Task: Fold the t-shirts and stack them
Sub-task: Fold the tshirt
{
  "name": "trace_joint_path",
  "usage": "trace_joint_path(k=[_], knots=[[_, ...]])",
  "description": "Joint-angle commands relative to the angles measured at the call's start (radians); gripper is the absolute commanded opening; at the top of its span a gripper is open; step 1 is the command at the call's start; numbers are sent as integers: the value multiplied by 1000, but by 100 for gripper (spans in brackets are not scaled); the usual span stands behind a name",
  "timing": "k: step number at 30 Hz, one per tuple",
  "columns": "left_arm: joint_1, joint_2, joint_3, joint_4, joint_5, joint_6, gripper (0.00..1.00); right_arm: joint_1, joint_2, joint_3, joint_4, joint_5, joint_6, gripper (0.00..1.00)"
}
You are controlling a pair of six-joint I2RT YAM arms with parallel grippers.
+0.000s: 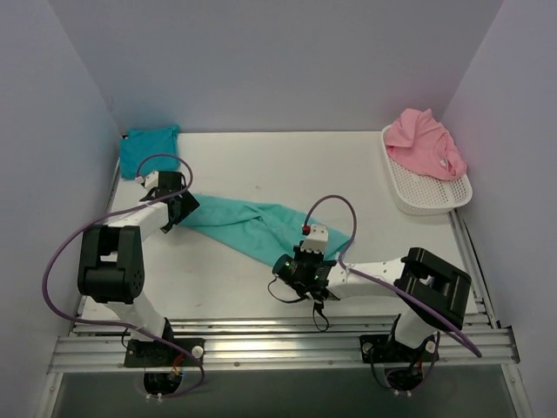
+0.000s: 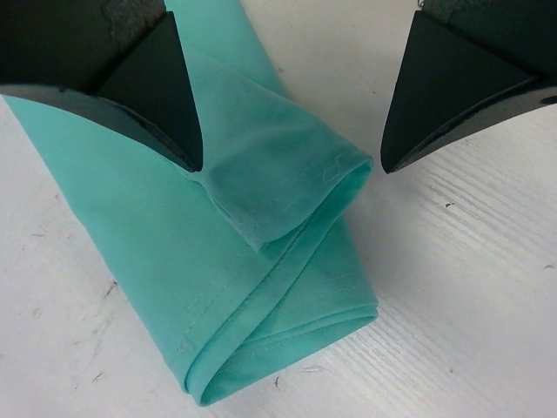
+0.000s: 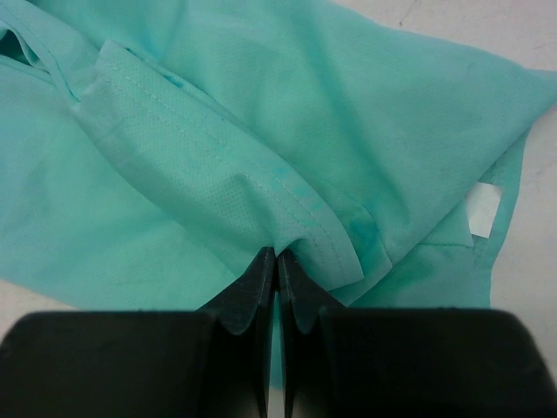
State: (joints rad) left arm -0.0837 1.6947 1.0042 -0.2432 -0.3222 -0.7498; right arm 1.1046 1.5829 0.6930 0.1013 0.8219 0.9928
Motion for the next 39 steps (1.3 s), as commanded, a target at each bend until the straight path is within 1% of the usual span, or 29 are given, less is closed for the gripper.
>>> trace_joint_path(k=[1, 7, 10, 14, 20, 27, 30, 35, 39], knots=[[10, 37, 59, -4, 2, -13, 92, -11, -55, -16, -8, 29, -5, 0], [33, 91, 112, 9, 57, -16, 91, -23, -64, -23, -11, 26, -16, 0], [38, 86, 145, -8, 87, -16, 91, -31, -64, -27, -9, 25, -19, 0], [39, 31, 168, -33, 123, -3, 90, -45, -63, -38, 4, 16, -26, 0], [47, -49, 175, -73, 135, 6, 91, -75, -49, -46, 40, -4, -52, 0], [53, -142, 160, -67, 138, 7, 91, -97, -31, -46, 67, -24, -69, 0], [53, -115, 177, -64, 140, 7, 91, -103, -27, -49, 83, -36, -78, 0], [53, -11, 192, -36, 167, -2, 88, -107, -21, -49, 92, -44, -83, 0], [52, 35, 171, 13, 181, -11, 87, -112, -26, -56, 92, -44, -80, 0]])
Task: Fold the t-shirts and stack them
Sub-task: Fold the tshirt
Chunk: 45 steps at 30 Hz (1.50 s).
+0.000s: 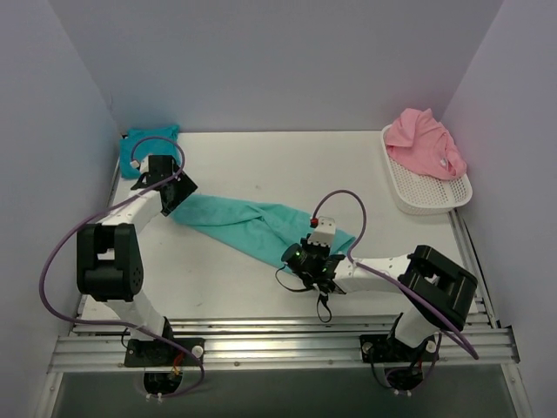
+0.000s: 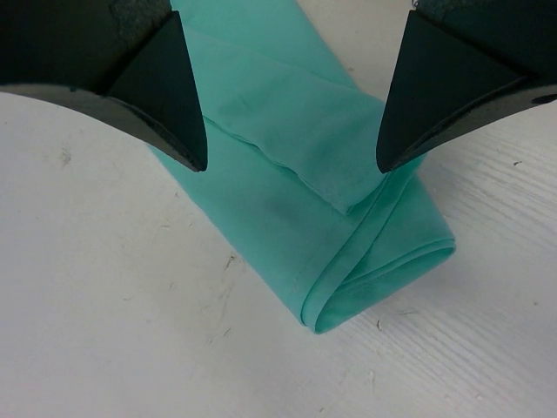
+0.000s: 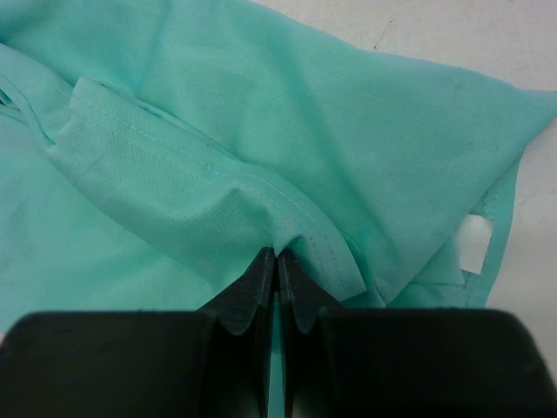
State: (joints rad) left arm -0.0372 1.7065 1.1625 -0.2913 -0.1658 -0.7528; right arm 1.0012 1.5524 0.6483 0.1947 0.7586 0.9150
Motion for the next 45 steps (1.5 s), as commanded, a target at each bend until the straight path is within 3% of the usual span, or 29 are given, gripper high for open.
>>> trace_joint_path(k=[1, 28, 33, 42, 45], knots=[[3, 31, 8, 66, 31, -10, 87, -10, 5, -13, 0, 19, -2, 0], [-4, 99, -112, 139, 29, -37, 68, -12, -11, -35, 15, 13, 1, 0], [-9, 107, -110, 141, 28, -37, 48, -12, -21, -41, 12, 15, 1, 0], [-10, 130, -98, 138, 35, -40, 39, -12, -35, -45, 12, 15, 1, 0], [-9, 134, -92, 135, 38, -40, 32, -12, -37, -47, 14, 15, 2, 0]])
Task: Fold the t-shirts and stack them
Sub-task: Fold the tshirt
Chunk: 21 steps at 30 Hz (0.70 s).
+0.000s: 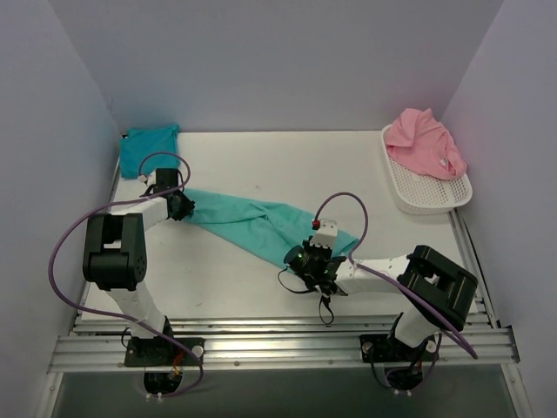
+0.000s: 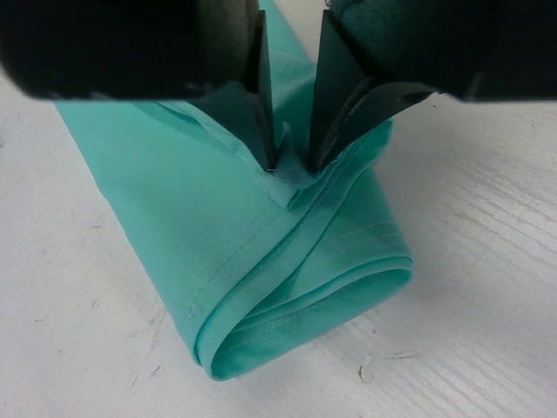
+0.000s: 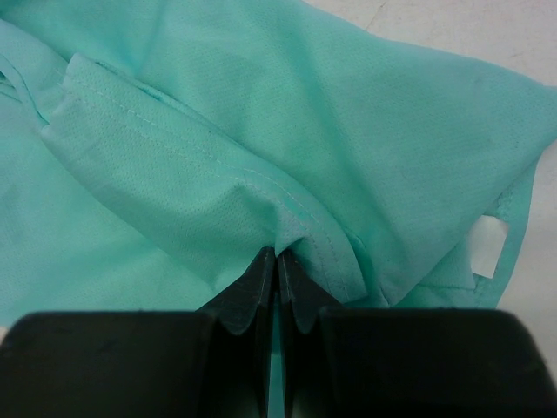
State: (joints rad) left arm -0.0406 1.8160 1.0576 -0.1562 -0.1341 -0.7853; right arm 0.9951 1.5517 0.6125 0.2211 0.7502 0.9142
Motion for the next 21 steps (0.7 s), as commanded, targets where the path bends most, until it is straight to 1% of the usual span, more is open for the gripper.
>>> trace_joint_path(k=[1, 5, 6, 8, 13, 16, 21], knots=[[-5, 25, 13, -2, 5, -8, 27, -7, -35, -11, -12, 23, 2, 0], [-8, 26, 21, -5, 4, -5, 13, -6, -33, -11, -11, 23, 2, 0], [-7, 26, 22, -6, 4, -5, 11, -6, -33, -11, -12, 23, 3, 0], [-8, 29, 28, -9, 4, -3, 3, -7, -36, -13, -12, 23, 3, 0], [-7, 6, 50, -38, 2, 9, 2, -7, -54, -11, -28, 28, 5, 0], [-8, -38, 70, -71, 5, 24, 2, -6, -94, 3, -90, 38, 11, 0], [-15, -90, 146, -132, -7, 49, 2, -6, -212, 44, -207, 78, 29, 0]])
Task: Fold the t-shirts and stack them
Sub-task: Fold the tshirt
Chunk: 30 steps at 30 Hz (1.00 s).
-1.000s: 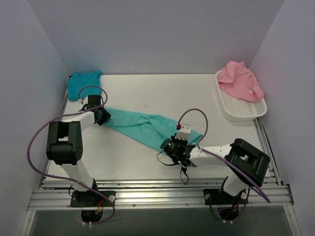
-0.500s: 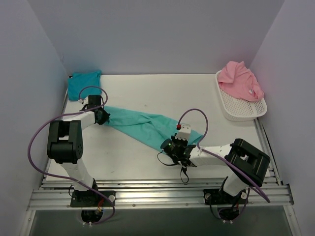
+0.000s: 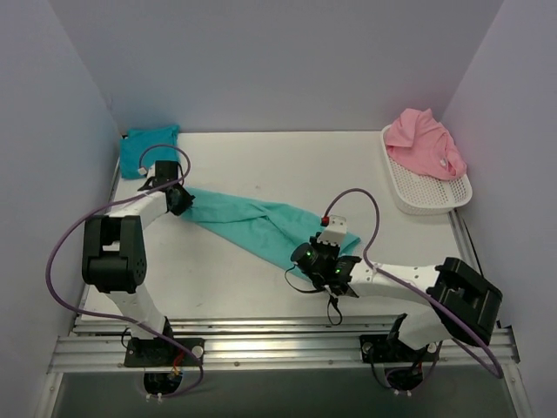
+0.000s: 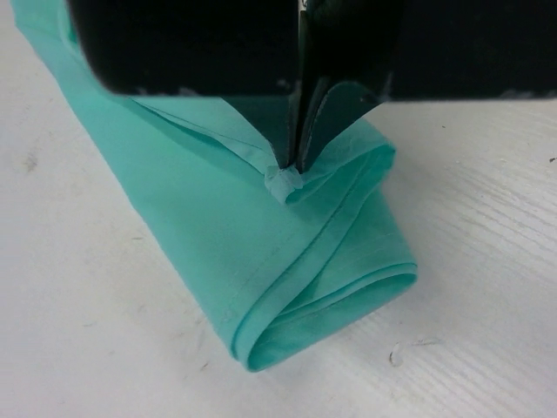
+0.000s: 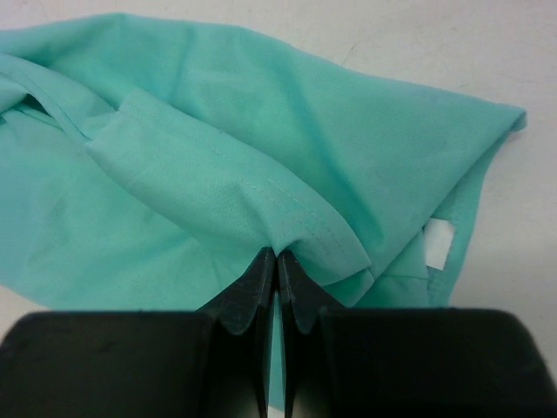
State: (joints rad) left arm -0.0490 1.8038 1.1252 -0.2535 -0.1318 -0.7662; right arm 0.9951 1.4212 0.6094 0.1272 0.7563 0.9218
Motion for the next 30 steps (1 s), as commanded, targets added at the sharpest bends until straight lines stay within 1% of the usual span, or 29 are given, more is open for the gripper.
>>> trace_joint_path(k=[1, 6, 12, 15, 16, 18, 19, 20, 22, 23, 26, 27, 30], knots=[[-8, -84, 90, -49, -11, 31, 2, -6, -97, 53, -157, 78, 22, 0], [-8, -66, 165, -73, 0, 44, 2, -7, -166, 90, -224, 120, 23, 0], [-15, 5, 240, -36, -5, 80, 2, -9, -159, 130, -270, 150, 29, 0], [-15, 67, 320, -9, -2, 120, 2, -18, -159, 136, -285, 167, 34, 0], [-15, 112, 378, -4, 9, 128, 2, -32, -159, 138, -287, 167, 31, 0], [-14, 162, 447, -19, 34, 149, 2, -49, -160, 141, -287, 169, 25, 0], [-15, 219, 485, -29, 46, 154, 2, -59, -162, 141, -282, 167, 20, 0], [-15, 244, 558, -38, 76, 157, 2, -82, -163, 141, -276, 164, 8, 0], [-15, 311, 620, -50, 99, 163, 2, -110, -165, 144, -258, 153, -7, 0], [-15, 330, 675, -52, 122, 163, 2, -140, -165, 144, -245, 147, -26, 0], [-20, 391, 761, -67, 132, 180, 2, -180, -154, 142, -199, 121, -55, 0], [-20, 405, 828, -84, 164, 195, 2, -206, -151, 142, -190, 114, -67, 0], [-25, 443, 934, -110, 190, 231, 2, -240, -134, 136, -149, 91, -86, 0]])
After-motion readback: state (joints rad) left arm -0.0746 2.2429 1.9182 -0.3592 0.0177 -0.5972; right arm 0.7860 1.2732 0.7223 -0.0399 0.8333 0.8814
